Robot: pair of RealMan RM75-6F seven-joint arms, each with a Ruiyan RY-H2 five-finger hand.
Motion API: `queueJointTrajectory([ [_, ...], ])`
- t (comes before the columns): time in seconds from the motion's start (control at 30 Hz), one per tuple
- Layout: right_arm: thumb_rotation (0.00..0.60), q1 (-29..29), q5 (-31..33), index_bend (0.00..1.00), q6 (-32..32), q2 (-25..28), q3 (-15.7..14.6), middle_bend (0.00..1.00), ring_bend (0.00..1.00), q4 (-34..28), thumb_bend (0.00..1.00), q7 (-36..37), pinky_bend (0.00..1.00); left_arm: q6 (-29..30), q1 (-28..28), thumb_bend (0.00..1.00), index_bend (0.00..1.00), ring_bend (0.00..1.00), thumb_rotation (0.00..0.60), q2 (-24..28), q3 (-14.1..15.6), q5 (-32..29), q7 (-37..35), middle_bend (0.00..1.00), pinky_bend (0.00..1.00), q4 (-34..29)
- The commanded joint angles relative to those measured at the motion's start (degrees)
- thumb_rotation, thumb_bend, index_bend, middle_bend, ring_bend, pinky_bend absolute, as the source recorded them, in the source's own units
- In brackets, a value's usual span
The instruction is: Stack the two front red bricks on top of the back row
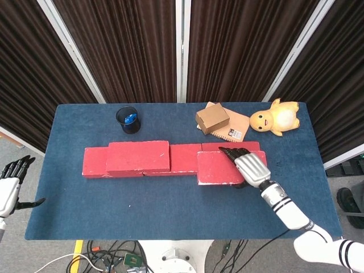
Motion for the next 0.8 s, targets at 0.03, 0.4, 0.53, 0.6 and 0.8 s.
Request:
queueJointTrajectory([
  [0.03,0.6,5.79,1.08,0.0,-6.71,0.61,2.84,0.18,0.19,4.69,0.0,3.44,0.18,-0.29,0.02,0.03,0.01,0.0,0.6,-0.09,-0.04,-0.23,-0.07,0.0,0.0,0.07],
  [0.4,0.6,14.86,3.63,0.0,-16.27,-5.66,4.73,0.18,0.19,16.96,0.0,8.62,0.18,-1.05,0.18,0.03,0.01,0.0,0.6,-0.17,-0.05,-0.37,-0.68,0.0,0.0,0.69],
  [0.53,0.6,16.62,4.46,0.0,-18.12,-8.35,4.44,0.18,0.19,19.86,0.0,10.07,0.18,-0.22,0.44,0.03,0.01,0.0,0.6,-0.16,-0.04,0.53,-1.25,0.0,0.0,1.13],
  [0.6,0.6,17.23,4.6,0.0,-18.61,-9.34,4.14,0.18,0.19,20.77,0.0,10.1,0.18,0.2,0.54,0.03,0.01,0.0,0.6,-0.25,0.0,1.09,-1.55,0.0,0.0,1.32],
  [0.8,0.6,18.66,5.13,0.0,-18.98,-11.53,3.56,0.18,0.19,21.69,0.0,9.75,0.18,1.29,0.88,0.03,0.01,0.0,0.6,-0.73,0.26,2.55,-2.25,0.0,0.0,2.06],
])
